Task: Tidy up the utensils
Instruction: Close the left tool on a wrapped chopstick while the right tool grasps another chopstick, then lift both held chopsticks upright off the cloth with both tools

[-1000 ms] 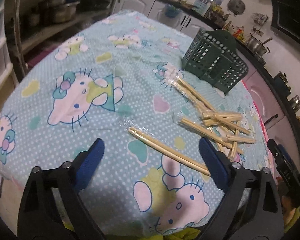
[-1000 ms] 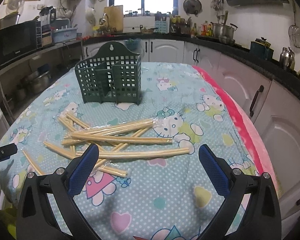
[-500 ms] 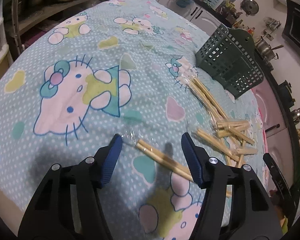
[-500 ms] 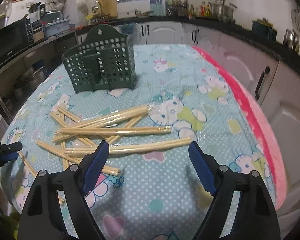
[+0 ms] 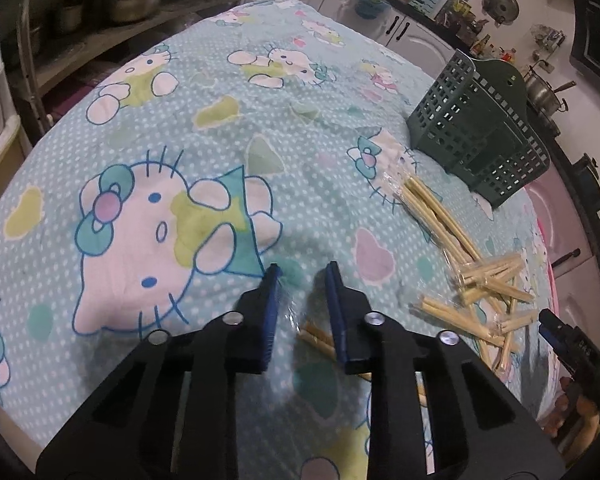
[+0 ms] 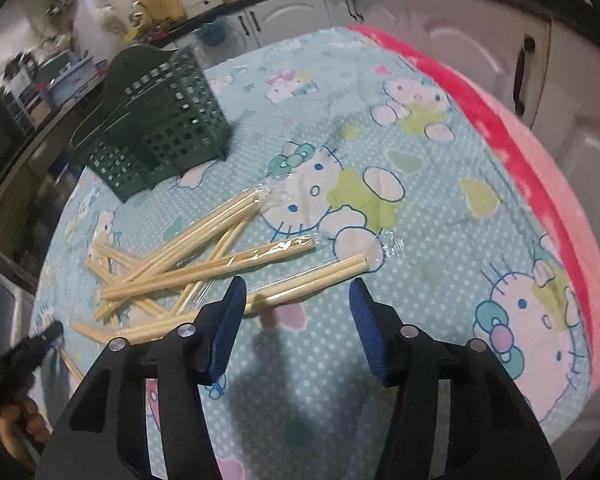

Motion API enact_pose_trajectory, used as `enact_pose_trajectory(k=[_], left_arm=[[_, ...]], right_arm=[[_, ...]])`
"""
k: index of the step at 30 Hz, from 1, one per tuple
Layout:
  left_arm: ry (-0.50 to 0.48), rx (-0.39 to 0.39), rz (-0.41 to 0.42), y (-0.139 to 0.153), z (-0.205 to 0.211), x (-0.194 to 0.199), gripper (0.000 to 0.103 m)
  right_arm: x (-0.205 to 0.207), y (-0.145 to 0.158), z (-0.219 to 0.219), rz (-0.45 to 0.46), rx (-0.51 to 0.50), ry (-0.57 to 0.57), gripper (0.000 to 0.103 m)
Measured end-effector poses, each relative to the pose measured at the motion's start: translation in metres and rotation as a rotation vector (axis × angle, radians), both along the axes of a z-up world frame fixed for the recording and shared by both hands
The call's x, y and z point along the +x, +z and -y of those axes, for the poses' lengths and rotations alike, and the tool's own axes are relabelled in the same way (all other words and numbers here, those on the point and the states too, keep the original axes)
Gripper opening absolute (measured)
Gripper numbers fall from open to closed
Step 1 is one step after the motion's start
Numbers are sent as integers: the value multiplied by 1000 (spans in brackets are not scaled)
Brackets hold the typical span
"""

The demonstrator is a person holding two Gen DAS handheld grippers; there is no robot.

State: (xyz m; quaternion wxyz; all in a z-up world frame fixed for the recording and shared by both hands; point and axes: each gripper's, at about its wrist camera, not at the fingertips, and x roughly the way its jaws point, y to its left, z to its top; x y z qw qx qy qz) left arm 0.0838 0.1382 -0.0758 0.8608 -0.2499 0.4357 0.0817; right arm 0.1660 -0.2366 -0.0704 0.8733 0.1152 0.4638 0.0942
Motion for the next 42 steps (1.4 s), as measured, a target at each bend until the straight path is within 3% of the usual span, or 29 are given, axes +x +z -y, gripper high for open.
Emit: enact_pose_trajectory(k=[6,17,28,31,42], left_arm=[[-15,2,4,-1,-4,8,4],[-34,-31,4,1,-7,19,0],[-76,-35,39,13,-4,28,0],[-85,-38,45,16,-4,30,0],[-140,-29,129,55,3,39,0]], right_arm=[[20,-13,21,-118,140,-85,34],[44,-17,51,-220,292,-237,27],[60,-21,73,-236,388,-346,22],[66,-19,75,-225,372,-334,10],[78,20,73,-105,320,-261,9]])
